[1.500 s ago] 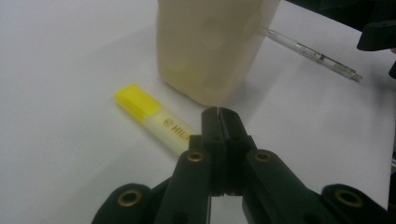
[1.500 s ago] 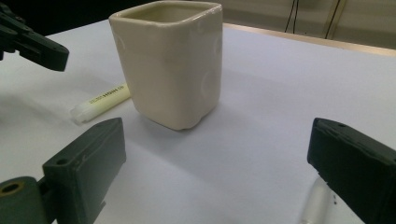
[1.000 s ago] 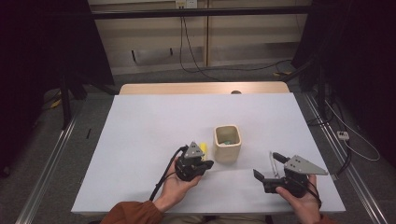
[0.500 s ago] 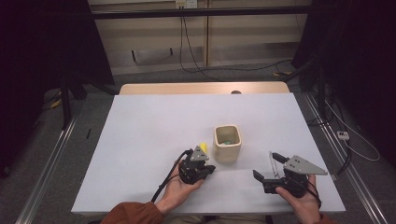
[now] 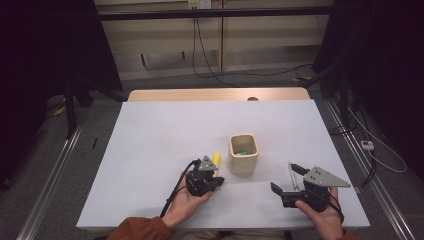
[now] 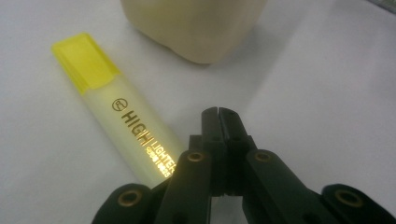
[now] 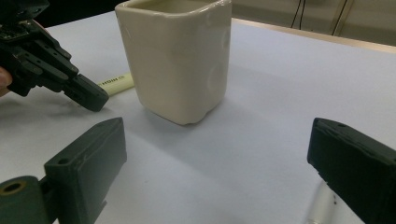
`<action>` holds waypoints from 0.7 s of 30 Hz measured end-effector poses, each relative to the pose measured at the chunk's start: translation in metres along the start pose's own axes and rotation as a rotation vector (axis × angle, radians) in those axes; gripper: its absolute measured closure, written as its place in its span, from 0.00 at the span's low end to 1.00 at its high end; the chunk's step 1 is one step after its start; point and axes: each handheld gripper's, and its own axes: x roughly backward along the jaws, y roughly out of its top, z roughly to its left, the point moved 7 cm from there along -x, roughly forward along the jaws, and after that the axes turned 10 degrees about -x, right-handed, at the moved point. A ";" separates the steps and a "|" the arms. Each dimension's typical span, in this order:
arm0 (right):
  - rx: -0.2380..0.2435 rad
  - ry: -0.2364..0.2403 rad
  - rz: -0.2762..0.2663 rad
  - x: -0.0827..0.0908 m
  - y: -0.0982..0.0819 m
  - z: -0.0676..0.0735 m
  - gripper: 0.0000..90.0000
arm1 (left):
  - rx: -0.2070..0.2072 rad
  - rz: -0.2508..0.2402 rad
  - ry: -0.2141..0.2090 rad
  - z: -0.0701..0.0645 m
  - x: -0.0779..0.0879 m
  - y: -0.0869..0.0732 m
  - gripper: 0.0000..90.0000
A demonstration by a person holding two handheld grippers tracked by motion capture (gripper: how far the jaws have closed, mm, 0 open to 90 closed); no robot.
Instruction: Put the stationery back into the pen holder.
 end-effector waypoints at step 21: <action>0.000 0.008 0.001 0.000 0.000 0.001 0.05 | 0.021 0.056 0.060 0.024 0.021 -0.017 1.00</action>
